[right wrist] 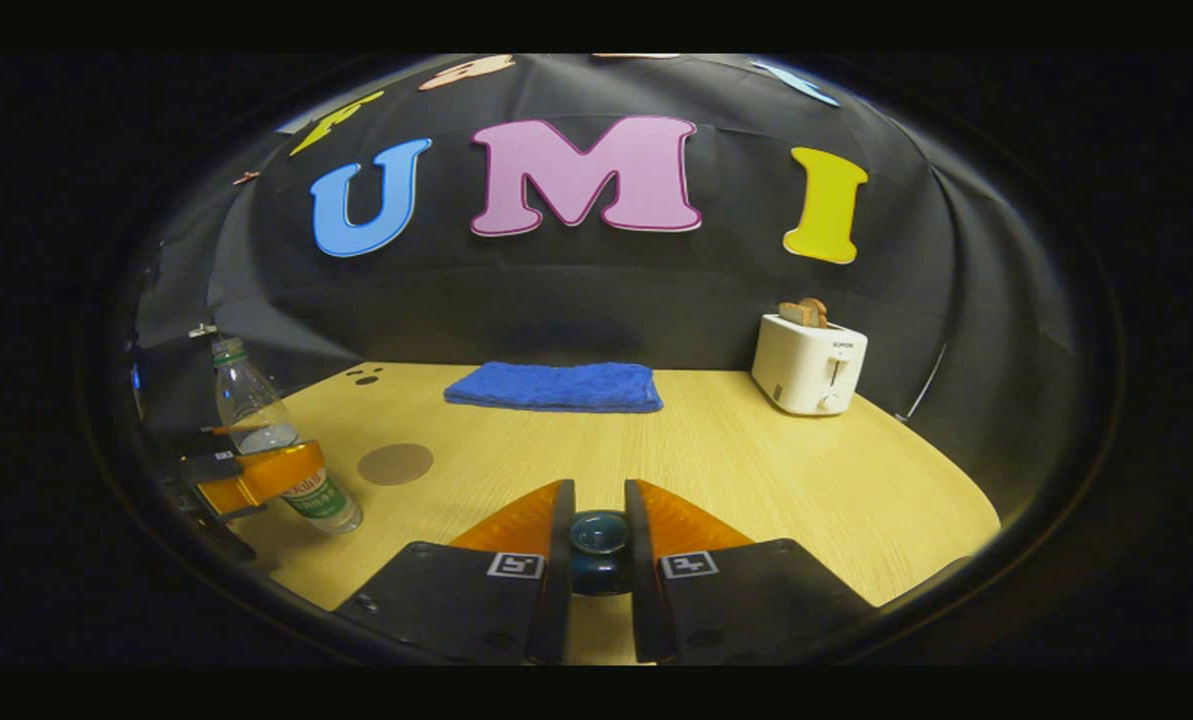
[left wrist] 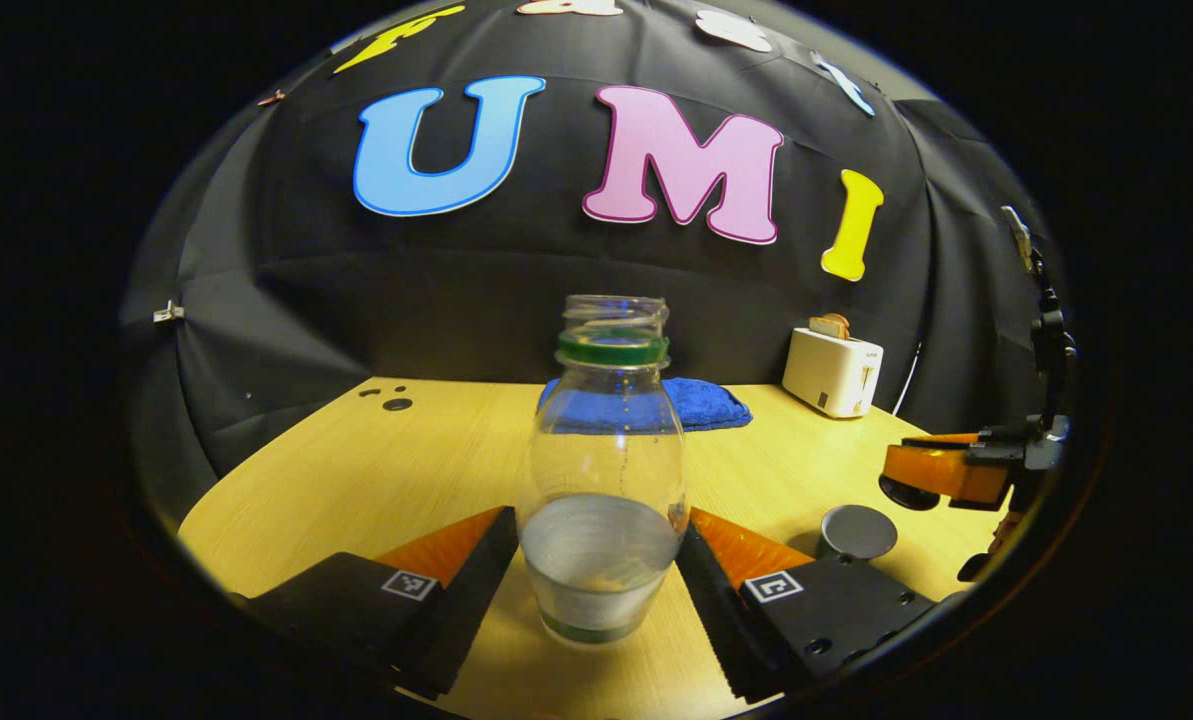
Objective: Open the teacup lid with one hand, grasp the water bottle and pour water into the teacup with the other hand; after pouring, place the water bottle on the coaster and then close the teacup lid.
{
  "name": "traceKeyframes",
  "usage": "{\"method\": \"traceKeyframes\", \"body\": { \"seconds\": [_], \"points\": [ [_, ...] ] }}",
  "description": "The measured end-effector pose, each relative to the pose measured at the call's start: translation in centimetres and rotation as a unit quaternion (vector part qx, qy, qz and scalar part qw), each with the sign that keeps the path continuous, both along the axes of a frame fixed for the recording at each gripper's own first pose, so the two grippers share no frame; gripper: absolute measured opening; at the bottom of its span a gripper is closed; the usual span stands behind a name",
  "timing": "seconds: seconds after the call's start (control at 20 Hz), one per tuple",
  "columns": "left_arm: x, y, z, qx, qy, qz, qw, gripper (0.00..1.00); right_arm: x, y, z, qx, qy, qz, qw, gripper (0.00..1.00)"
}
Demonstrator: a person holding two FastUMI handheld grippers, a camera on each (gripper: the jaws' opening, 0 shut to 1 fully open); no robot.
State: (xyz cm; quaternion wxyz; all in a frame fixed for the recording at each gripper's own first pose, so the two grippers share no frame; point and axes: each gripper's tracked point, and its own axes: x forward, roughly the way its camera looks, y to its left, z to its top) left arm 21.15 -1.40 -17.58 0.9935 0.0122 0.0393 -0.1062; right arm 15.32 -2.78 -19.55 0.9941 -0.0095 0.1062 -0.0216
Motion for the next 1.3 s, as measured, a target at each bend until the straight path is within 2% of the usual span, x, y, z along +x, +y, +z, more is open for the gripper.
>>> {"method": "traceKeyframes", "body": {
  "seconds": [0.15, 0.2, 0.3, 0.35, 0.4, 0.5, 0.6, 0.7, 0.75, 0.8, 0.95, 1.0, 1.05, 1.15, 1.3],
  "points": [
    [1.2, -0.4, -0.2, 0.004, 0.0, -0.001, 1.0, 0.96, -0.4, -0.2, -0.5, 0.006, 0.007, -0.004, 1.0, 0.32],
    [1.5, -0.5, -0.4, 0.003, 0.0, 0.001, 1.0, 0.95, -0.4, -0.3, -0.4, 0.007, 0.007, -0.005, 1.0, 0.28],
    [1.8, -0.5, -0.1, 0.004, -0.006, 0.008, 1.0, 0.94, -0.5, -0.2, -0.4, 0.008, 0.006, -0.004, 1.0, 0.28],
    [2.0, -0.5, -0.1, 0.005, -0.007, 0.01, 1.0, 0.87, -0.5, -0.1, -0.5, 0.009, 0.007, -0.002, 1.0, 0.28],
    [2.1, -0.5, -0.2, 0.006, -0.006, 0.01, 1.0, 0.87, -0.5, -0.1, -0.6, 0.01, 0.008, 0.0, 1.0, 0.23],
    [2.2, -0.8, -0.1, 0.011, -0.003, 0.004, 1.0, 0.83, -0.6, -0.1, -0.6, 0.011, 0.008, 0.002, 1.0, 0.31],
    [2.4, -0.5, -0.1, 0.048, -0.002, 0.014, 0.999, 0.81, -0.7, -0.6, -0.4, 0.01, 0.007, 0.001, 1.0, 0.23],
    [2.6, 0.0, 0.2, 0.12, -0.008, 0.03, 0.992, 0.79, -1.1, -1.5, -0.3, 0.013, 0.007, -0.005, 1.0, 0.32],
    [2.5, -0.7, 0.8, 0.15, -0.019, 0.019, 0.988, 0.78, -1.4, -2.0, -0.5, 0.018, 0.008, -0.009, 1.0, 0.28],
    [2.4, -1.3, 1.4, 0.177, -0.03, 0.011, 0.984, 0.78, -1.6, -2.6, -0.7, 0.022, 0.011, -0.014, 1.0, 0.28],
    [2.8, -2.8, 1.9, 0.27, -0.054, 0.0, 0.961, 0.78, -2.3, -4.3, -1.1, 0.027, 0.014, -0.027, 0.999, 0.32],
    [3.0, -3.2, 2.3, 0.307, -0.064, -0.003, 0.949, 0.78, -2.5, -4.9, -1.1, 0.027, 0.013, -0.029, 0.999, 0.23],
    [3.0, -3.9, 2.5, 0.346, -0.076, -0.008, 0.935, 0.78, -2.8, -5.4, -1.0, 0.027, 0.012, -0.032, 0.999, 0.28],
    [3.0, -5.9, 2.5, 0.408, -0.096, -0.025, 0.908, 0.78, -3.5, -6.5, -1.1, 0.024, 0.011, -0.036, 0.999, 0.28],
    [3.2, -8.5, 1.0, 0.468, -0.104, -0.063, 0.875, 0.77, -4.1, -8.3, -1.4, 0.025, 0.013, -0.041, 0.999, 0.28]
  ]
}}
